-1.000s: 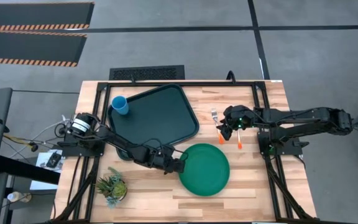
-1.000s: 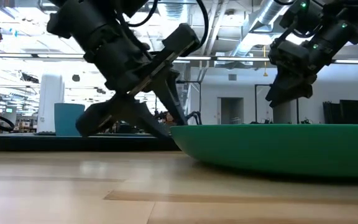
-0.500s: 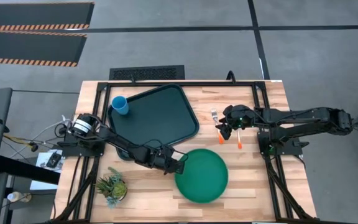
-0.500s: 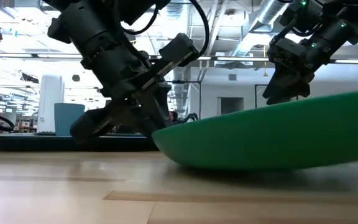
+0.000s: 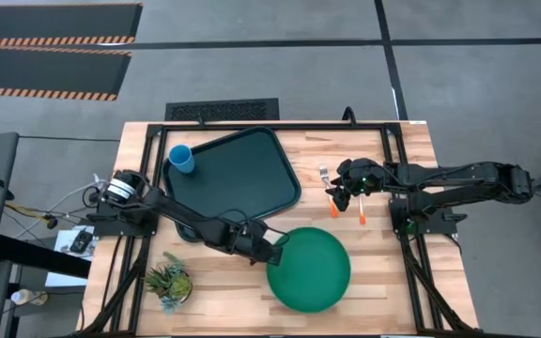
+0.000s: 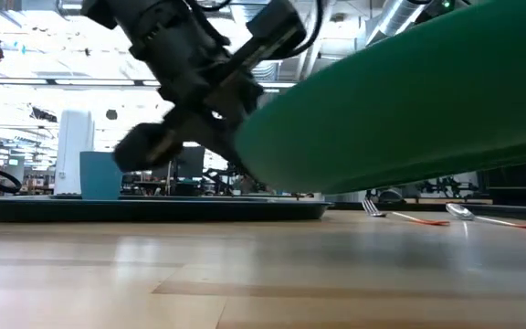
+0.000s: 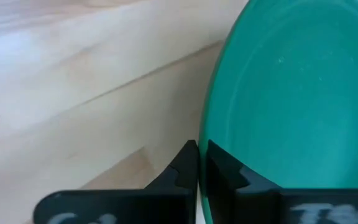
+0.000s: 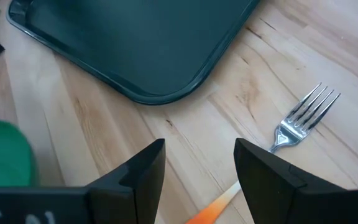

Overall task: Pick and place plate/cup/fork/spoon on tray
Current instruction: Put the green plate on the bottom left of the black tray

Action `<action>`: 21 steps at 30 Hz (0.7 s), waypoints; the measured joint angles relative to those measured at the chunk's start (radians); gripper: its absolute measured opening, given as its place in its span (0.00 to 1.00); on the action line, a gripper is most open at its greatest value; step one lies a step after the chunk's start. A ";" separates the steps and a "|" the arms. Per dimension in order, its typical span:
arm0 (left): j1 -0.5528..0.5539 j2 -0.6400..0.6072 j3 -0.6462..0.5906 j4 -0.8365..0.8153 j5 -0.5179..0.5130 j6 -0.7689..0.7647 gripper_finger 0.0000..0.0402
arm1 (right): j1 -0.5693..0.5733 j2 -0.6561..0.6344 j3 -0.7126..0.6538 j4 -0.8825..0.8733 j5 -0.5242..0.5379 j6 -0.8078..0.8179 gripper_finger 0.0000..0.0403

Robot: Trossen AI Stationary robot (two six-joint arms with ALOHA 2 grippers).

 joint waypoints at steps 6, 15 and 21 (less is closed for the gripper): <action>0.002 -0.128 0.000 -0.302 -0.068 -0.090 0.00 | 0.000 0.000 0.000 -0.001 0.000 -0.003 0.54; 0.007 -0.354 0.000 -0.762 -0.273 -0.359 0.00 | 0.000 0.000 0.000 0.002 0.000 -0.006 0.54; 0.008 -0.376 -0.001 -0.950 -0.227 -0.496 0.00 | 0.000 0.000 0.000 0.008 0.000 -0.006 0.54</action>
